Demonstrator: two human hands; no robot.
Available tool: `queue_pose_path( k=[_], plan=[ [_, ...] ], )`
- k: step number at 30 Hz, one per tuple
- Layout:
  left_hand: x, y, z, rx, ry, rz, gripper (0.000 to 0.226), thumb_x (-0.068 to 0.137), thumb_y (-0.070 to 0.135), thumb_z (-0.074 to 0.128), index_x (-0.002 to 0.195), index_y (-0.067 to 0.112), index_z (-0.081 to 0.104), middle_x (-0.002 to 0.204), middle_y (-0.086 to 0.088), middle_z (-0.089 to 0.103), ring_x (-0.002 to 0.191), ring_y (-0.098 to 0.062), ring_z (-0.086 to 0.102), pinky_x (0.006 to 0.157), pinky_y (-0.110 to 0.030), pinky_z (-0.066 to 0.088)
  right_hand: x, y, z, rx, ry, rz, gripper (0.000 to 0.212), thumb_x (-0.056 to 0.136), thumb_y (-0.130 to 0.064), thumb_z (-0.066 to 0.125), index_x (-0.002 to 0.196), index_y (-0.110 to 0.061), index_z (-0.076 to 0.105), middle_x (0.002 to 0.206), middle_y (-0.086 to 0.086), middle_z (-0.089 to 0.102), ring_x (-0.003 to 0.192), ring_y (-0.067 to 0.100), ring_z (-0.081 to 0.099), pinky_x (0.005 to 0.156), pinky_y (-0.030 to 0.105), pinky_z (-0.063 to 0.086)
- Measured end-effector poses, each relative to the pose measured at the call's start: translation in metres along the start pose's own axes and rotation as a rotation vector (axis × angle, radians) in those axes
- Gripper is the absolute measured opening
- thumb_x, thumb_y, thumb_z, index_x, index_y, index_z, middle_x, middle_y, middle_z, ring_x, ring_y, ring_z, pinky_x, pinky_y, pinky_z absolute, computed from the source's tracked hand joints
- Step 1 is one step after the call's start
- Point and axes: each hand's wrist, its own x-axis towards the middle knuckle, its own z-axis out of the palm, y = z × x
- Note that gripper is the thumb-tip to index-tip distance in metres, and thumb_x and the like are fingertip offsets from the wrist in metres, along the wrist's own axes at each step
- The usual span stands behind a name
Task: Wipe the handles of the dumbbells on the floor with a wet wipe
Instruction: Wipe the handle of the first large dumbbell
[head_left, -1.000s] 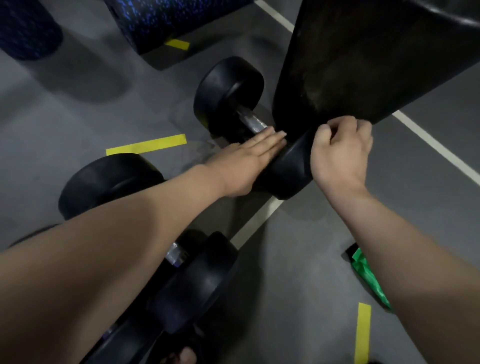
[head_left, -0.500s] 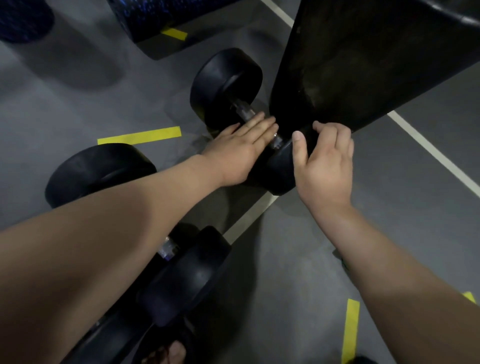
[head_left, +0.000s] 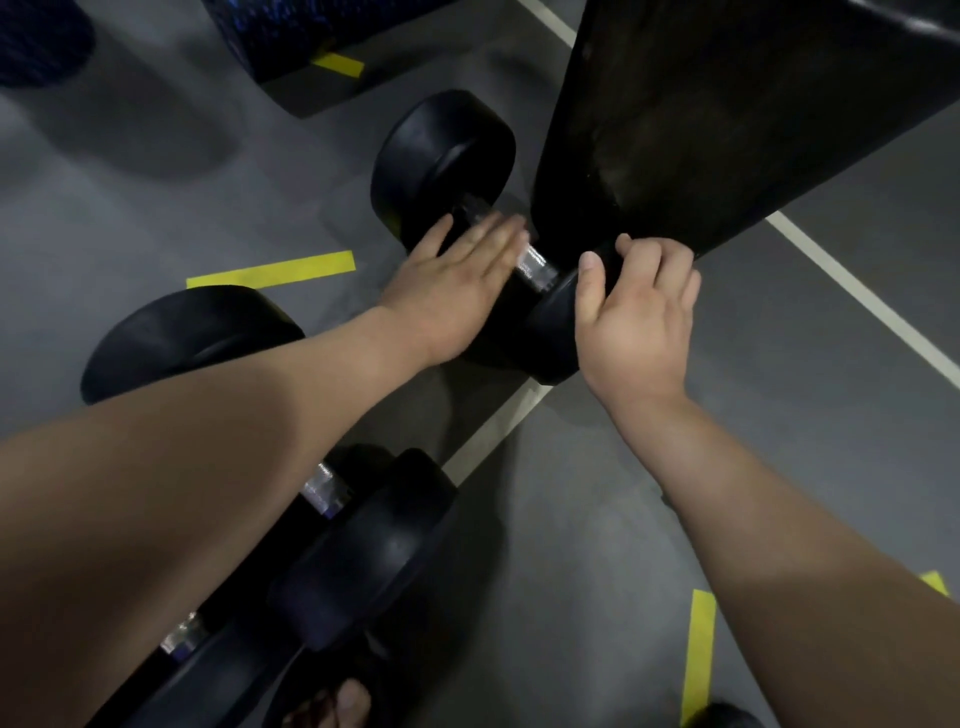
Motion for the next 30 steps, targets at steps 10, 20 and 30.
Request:
queue_pose_path(
  k=[10,20,30],
  plan=[
    [0.008,0.004,-0.006,0.074,-0.027,-0.086,0.068,0.095,0.015,0.014,0.158,0.002,-0.010,0.168,-0.016,-0.010,0.156,-0.028,-0.006,0.127,-0.043,0.001,0.000,0.000,0.003,-0.021,-0.002,0.012,0.048,0.104,-0.043,0.042,0.129,-0.005,0.056,0.129,0.016,0.049,0.112,0.033,0.049,0.097,0.045,0.044],
    [0.025,0.001,-0.023,-0.025,-0.066,0.136,0.078,0.094,0.012,0.047,0.159,0.002,0.006,0.167,-0.017,0.011,0.155,-0.031,0.008,0.127,-0.041,0.006,0.000,0.000,0.002,-0.031,-0.001,-0.001,0.046,0.104,-0.042,0.042,0.129,-0.005,0.056,0.129,0.016,0.049,0.112,0.032,0.048,0.097,0.042,0.043],
    [0.037,-0.026,-0.038,-0.216,-0.045,0.182,0.061,0.092,0.005,0.057,0.151,0.009,0.043,0.153,-0.013,0.046,0.138,-0.032,0.045,0.113,-0.040,0.038,0.000,0.003,0.003,-0.032,0.018,-0.007,0.043,0.103,-0.040,0.041,0.124,-0.007,0.058,0.126,0.015,0.051,0.110,0.032,0.049,0.093,0.042,0.041]
  ],
)
